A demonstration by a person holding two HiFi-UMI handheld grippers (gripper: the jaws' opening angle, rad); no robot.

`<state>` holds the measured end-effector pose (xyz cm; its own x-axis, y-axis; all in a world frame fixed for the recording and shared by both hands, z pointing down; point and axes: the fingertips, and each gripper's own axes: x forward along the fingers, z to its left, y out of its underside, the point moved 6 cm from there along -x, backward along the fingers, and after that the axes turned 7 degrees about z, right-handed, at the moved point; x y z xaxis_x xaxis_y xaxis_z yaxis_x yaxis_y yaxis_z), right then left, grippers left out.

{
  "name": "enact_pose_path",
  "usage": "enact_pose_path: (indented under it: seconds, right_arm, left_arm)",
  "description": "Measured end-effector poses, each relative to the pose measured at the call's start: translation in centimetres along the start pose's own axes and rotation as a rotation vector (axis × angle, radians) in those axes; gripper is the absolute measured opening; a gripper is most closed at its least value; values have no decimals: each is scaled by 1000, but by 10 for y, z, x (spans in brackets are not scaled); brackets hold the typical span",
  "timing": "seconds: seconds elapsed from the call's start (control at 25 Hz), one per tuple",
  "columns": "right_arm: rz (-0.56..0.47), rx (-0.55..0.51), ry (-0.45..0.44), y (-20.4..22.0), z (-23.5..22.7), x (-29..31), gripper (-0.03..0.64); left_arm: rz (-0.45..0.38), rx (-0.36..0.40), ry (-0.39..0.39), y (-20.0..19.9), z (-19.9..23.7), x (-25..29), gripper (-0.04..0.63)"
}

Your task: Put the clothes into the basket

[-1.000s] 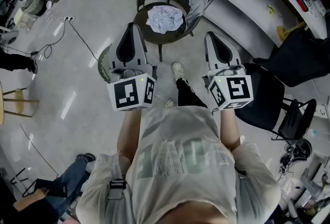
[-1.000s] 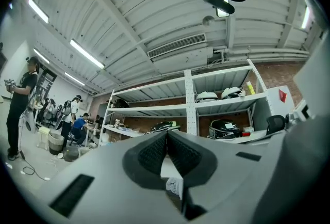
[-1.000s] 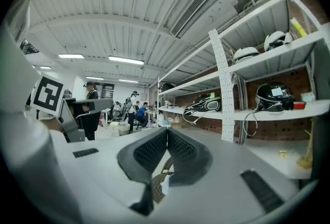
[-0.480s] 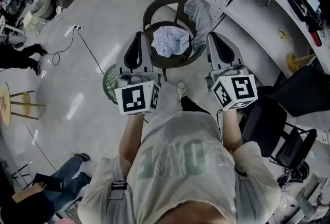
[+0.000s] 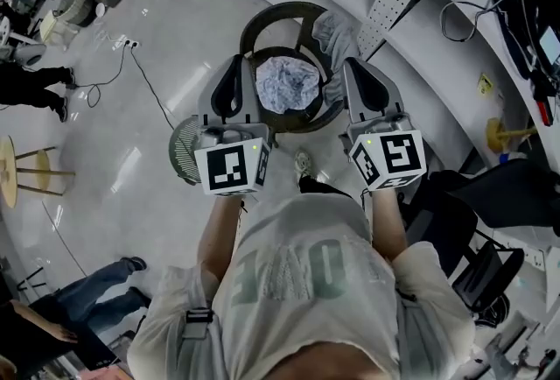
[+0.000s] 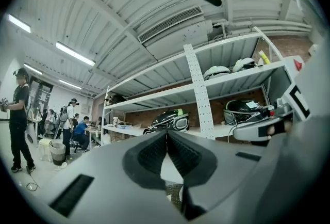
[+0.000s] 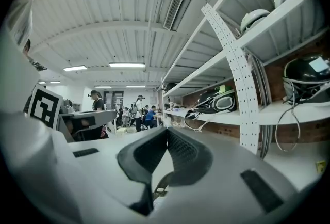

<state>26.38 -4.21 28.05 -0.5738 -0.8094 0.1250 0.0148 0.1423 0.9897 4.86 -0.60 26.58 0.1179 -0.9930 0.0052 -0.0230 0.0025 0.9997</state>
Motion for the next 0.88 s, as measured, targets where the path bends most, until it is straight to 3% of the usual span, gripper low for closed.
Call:
enact_pose_path:
  seconds: [0.32,0.6,0.88]
  right_arm:
    - [36,-2,-67,5,-33,52,21]
    - [51,5,-160,8,-24,97,21]
    - [40,-28,-187,-5,-14,120,21]
  left_arm:
    - [39,20,-43,10,3,47,18]
    - [61,17,-110,14,22,61,18]
    - [7,10,-100,4,27,77,18]
